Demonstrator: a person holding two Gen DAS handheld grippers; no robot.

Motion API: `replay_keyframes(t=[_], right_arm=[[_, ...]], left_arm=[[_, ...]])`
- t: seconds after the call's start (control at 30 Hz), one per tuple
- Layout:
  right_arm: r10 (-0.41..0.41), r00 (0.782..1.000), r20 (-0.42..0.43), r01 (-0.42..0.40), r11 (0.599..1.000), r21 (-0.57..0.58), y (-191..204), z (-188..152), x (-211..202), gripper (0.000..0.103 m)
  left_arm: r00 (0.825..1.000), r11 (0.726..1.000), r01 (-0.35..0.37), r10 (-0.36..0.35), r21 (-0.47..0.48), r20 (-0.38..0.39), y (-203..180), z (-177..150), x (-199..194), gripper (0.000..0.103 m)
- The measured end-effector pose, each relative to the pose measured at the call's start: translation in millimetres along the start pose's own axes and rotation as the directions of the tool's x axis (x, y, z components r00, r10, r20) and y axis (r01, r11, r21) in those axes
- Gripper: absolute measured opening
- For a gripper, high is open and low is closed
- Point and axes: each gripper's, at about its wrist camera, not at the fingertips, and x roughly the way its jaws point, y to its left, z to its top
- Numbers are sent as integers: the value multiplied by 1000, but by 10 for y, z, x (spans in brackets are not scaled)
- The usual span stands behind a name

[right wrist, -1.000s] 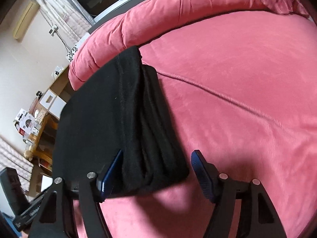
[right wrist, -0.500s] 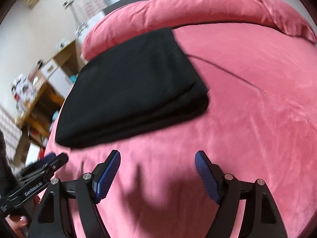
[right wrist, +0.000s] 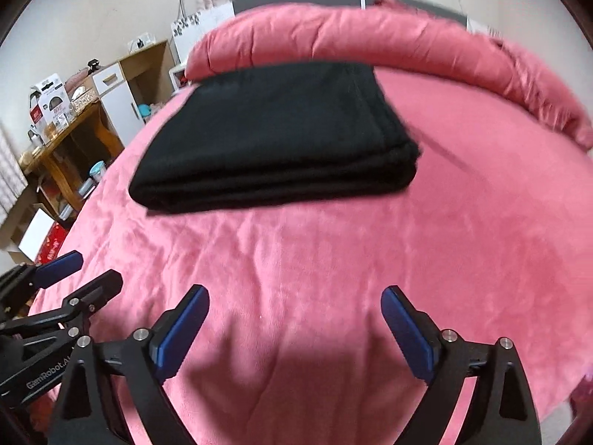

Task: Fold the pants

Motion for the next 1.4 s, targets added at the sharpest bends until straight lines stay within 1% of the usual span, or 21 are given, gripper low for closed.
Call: replay_keyframes(t=[0.07,0.17,0.27,0.47,0.73,1.4], right_arm=[[-23,999,42,23,1000,-7,7,-14,-145,99],[-40,994,103,41,999,-4,19,-2,-342,101],[-46,991,125,46,999,-2,67,2,-418,102],[-39,990,135,38,999,6,66,-24,-495,102],[-37,988,150,37,999,6,88,-24,-514,102],[-38,992,120,34,999,36,21,-48,-433,102]], left_arm=[[1000,1000,-7,7,-23,7,24,14,-66,64],[999,998,-36,37,-52,18,61,41,-149,64],[997,996,-63,66,-63,38,77,34,-255,64],[994,993,-68,76,-94,79,141,6,-362,64],[992,993,-66,75,-94,101,119,-11,-407,64],[994,995,-53,60,-82,91,115,-19,-391,64]])
